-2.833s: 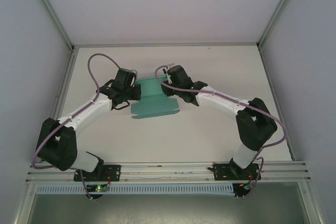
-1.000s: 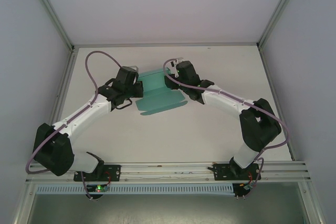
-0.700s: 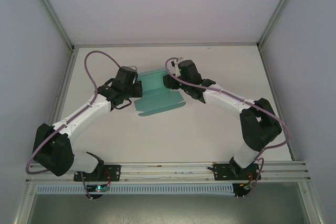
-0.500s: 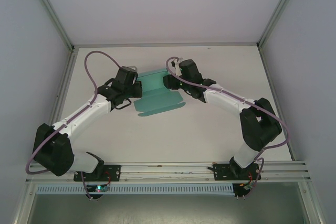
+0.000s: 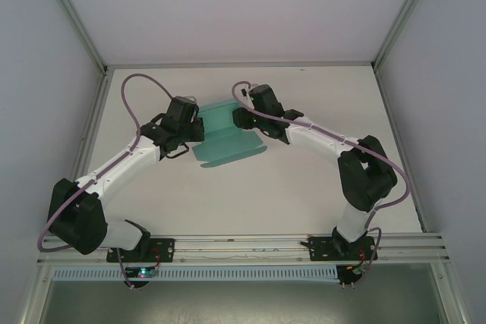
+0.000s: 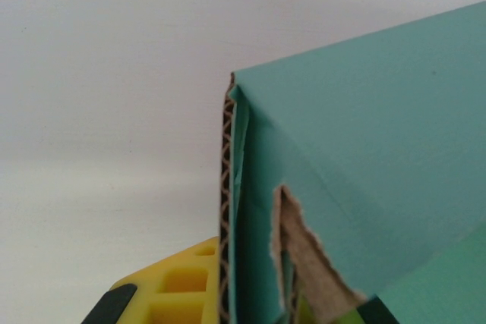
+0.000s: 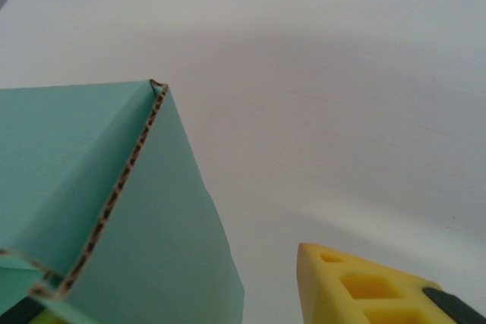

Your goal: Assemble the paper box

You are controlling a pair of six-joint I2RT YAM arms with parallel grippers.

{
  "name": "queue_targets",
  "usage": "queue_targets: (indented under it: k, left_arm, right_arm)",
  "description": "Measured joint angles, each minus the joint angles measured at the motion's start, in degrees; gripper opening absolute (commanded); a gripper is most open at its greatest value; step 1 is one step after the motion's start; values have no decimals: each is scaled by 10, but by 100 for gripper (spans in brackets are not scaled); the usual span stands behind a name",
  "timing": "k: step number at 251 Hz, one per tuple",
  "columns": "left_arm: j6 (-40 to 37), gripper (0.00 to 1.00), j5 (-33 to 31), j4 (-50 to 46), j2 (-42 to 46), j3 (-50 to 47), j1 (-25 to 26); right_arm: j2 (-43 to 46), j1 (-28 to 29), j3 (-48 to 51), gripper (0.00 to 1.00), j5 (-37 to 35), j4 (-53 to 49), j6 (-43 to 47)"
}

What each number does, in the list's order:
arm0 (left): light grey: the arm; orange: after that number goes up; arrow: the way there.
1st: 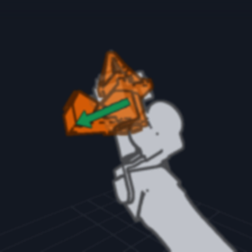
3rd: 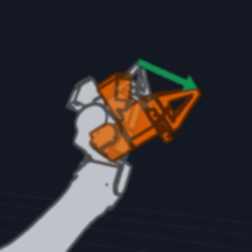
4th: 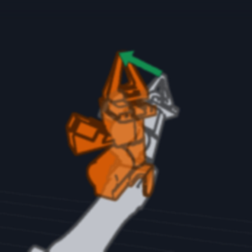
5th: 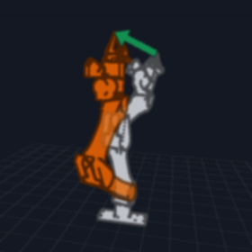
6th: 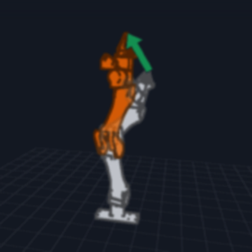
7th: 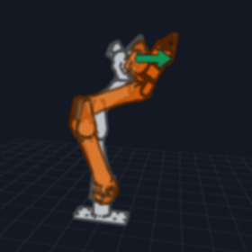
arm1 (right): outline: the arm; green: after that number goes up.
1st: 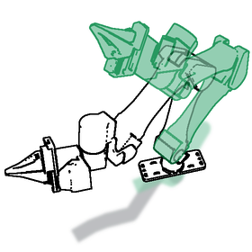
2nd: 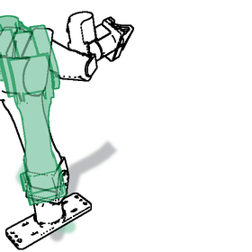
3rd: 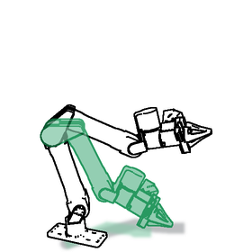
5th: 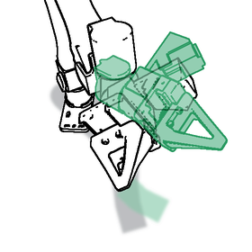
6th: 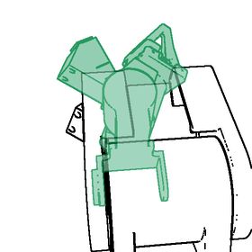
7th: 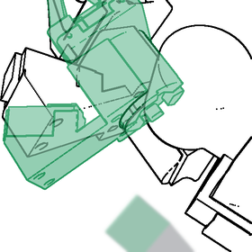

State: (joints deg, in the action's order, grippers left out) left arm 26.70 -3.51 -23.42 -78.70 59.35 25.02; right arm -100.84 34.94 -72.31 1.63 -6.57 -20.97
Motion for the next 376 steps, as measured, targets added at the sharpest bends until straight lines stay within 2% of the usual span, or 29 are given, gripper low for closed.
queue_targets:
  k: [45, 57, 72, 112, 145, 169, 187, 229, 263, 327, 376]
  left_arm:
    - [8, 0, 0, 0, -11, 0, 0]
    - [9, 0, 0, 0, -13, 0, 0]
    - [9, 0, 1, 1, -15, 0, 0]
    - [12, 0, 2, 2, -15, 0, 0]
    - [19, 0, 2, 8, -17, 0, 0]
    - [21, 0, 3, 12, -19, 0, 1]
    - [21, 0, 3, 13, -20, 0, 1]
    - [9, 0, 2, 15, -20, 1, 4]
    - [8, 0, 0, 9, -21, 2, 5]
    - [37, 0, -10, 10, -28, 27, 19]
    - [53, 0, -10, 17, -48, 44, 24]
  right_arm:
    - [-25, 10, -38, 46, -49, -48, -28]
    - [-32, 14, -46, 40, -62, -58, -37]
    - [-35, 17, -49, 40, -69, -61, -49]
    - [-37, 17, -49, 41, -64, -55, -90]
    - [-38, 10, -41, 41, -33, -21, -142]
    - [-39, 7, -37, 33, -21, -6, -164]
    - [-40, 7, -37, 21, -17, -4, -167]
    - [-40, 12, -36, 3, -25, -27, -113]
    - [-40, 27, -39, 1, -77, -48, -53]
    - [-40, 59, -93, 0, -249, -123, -9]
    - [-42, 65, -97, 0, -317, -119, 34]
